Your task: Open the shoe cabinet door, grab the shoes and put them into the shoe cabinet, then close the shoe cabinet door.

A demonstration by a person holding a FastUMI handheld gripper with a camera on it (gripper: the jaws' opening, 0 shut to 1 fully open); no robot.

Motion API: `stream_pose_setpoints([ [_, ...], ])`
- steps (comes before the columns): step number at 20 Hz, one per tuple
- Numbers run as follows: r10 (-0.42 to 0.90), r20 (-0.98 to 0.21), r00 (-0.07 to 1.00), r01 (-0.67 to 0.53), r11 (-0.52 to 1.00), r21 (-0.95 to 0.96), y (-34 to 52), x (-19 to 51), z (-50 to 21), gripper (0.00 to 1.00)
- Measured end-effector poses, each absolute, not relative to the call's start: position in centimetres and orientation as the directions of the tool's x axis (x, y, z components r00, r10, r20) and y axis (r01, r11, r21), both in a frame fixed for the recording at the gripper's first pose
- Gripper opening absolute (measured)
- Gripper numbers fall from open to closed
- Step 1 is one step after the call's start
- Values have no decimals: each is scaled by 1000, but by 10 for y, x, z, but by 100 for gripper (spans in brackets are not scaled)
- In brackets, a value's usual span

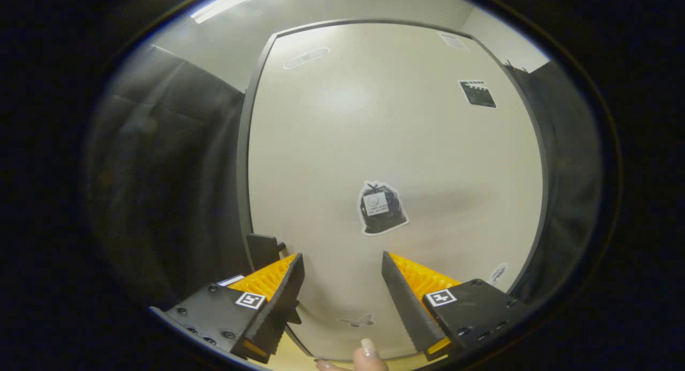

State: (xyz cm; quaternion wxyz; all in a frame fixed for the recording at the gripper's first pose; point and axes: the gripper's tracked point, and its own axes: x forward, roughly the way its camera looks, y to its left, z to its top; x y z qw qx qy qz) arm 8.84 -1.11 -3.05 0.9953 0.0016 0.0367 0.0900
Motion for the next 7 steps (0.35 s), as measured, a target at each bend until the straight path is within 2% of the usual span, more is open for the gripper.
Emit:
stream_pose_setpoints([
  [7, 112, -26, 993, -112, 994, 16, -51, 53, -11, 93],
])
